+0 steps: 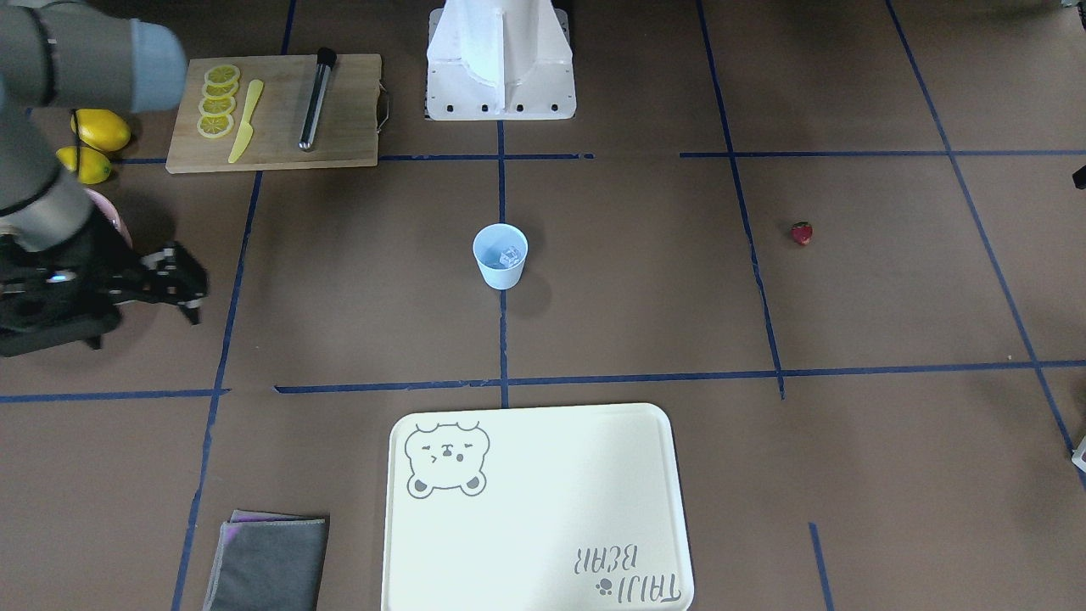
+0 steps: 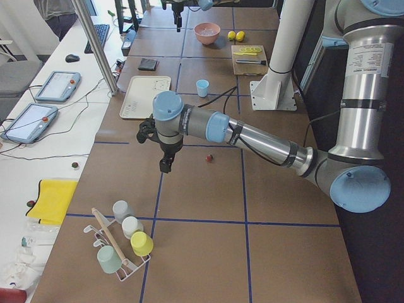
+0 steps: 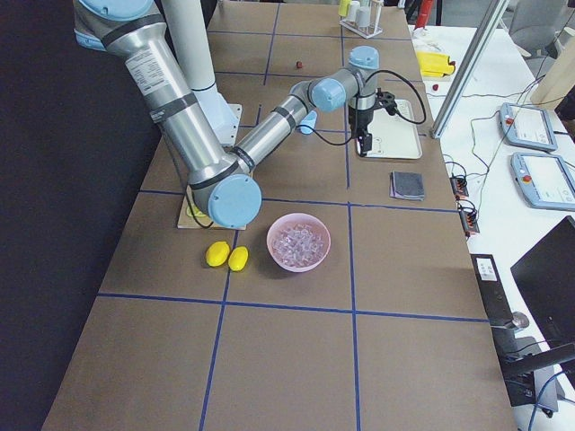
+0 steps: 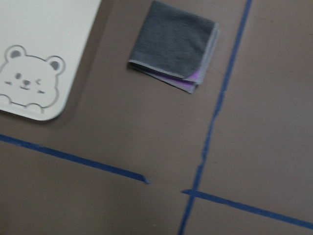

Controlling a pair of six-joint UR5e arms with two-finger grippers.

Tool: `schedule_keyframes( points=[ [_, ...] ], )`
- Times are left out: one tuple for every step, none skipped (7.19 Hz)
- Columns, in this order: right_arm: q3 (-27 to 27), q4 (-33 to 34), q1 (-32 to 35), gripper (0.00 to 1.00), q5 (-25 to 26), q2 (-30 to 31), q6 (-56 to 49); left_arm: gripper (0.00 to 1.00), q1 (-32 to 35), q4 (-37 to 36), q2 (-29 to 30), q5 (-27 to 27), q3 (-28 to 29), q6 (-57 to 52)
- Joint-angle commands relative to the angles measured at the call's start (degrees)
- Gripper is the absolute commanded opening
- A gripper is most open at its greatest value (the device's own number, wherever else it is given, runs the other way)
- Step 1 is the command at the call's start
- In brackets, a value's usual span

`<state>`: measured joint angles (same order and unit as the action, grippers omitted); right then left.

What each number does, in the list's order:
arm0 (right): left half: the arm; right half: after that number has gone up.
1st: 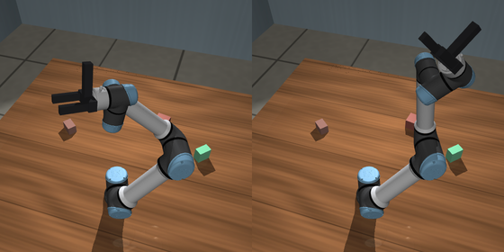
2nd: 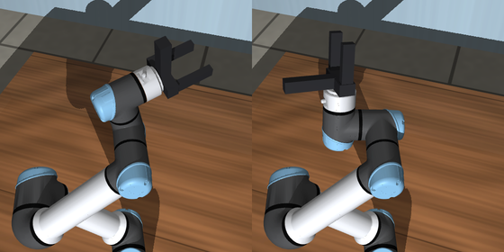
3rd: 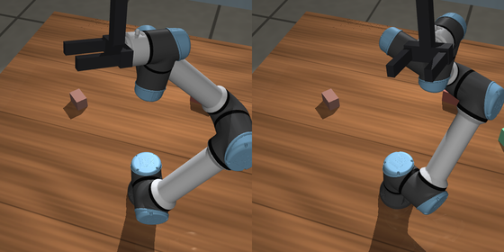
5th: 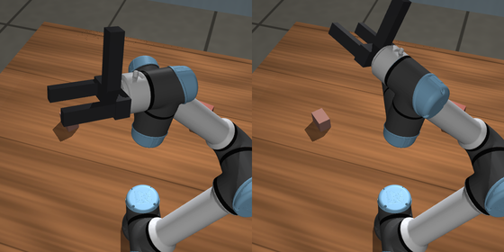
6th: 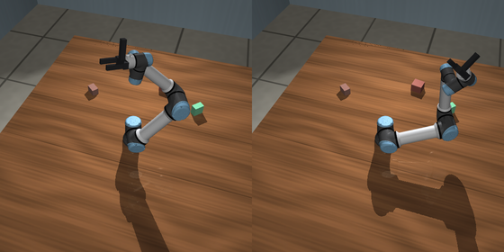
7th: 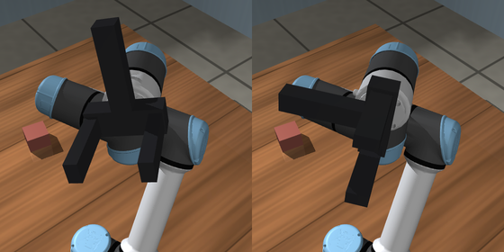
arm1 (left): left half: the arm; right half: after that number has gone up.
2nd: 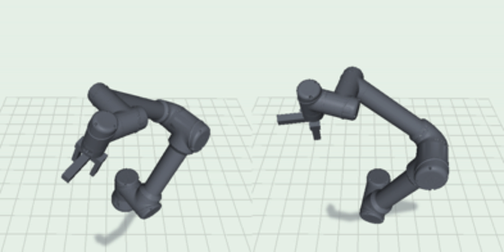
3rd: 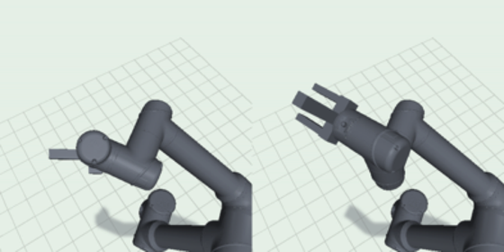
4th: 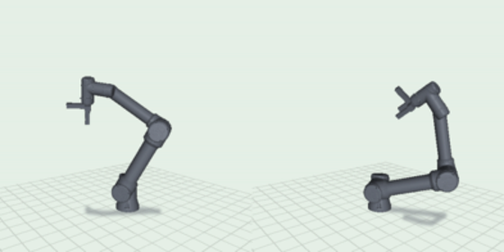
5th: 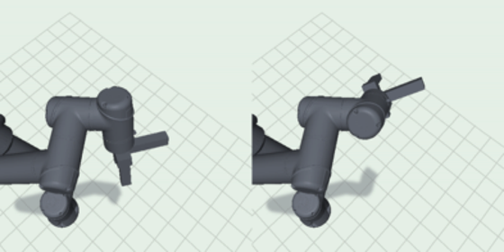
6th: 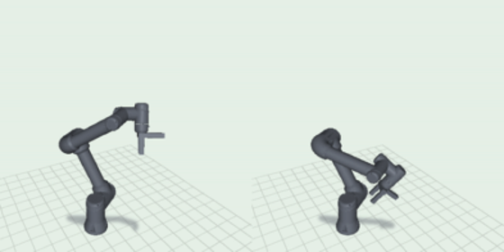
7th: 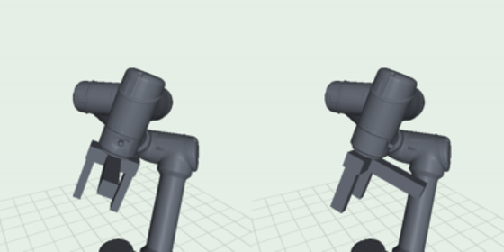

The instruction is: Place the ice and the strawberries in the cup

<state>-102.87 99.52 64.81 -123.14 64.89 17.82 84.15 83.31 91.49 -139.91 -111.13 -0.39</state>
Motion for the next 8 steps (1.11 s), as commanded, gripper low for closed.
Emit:
schedule_keyframes(
  points=[
    [-0.14,0.24,11.79,0.99,-2.63,8.91,-20.3,1.0,-10.36,0.62,-0.17,4.02,-6.79,16.02],
    [0.56,0.24,16.79,0.99,-6.2,12.24,-27.24,1.0,-16.5,0.71,-0.08,10.91,-9.52,22.74],
    [3.26,0.15,21.97,0.99,-10.85,14.97,-34.88,1.0,-19.87,1.15,-0.17,11.76,-9.8,25.76],
    [3.9,-0.2,25.51,0.99,-11.77,19.18,-38.44,1.0,-22.08,2.19,-0.08,11.86,-9.81,29.18],
    [3.99,-0.55,26.67,1.0,-11.25,23.74,-38.73,1.0,-24.45,5.42,-0.34,12.21,-9.46,32.7],
    [4.26,-2.55,26.95,1.0,-10.73,25.97,-37.78,1.0,-26.3,7.72,-0.43,12.56,-9.11,35.61],
    [4.87,-4.05,26.95,1.0,-10.64,26.42,-35.16,1.0,-28.24,10.0,-0.43,13.34,-8.67,39.03],
    [5.66,-5.55,26.95,1.0,-10.55,26.34,-34.61,1.0,-30.87,12.9,-1.74,16.74,-8.06,41.59]
  ],
)
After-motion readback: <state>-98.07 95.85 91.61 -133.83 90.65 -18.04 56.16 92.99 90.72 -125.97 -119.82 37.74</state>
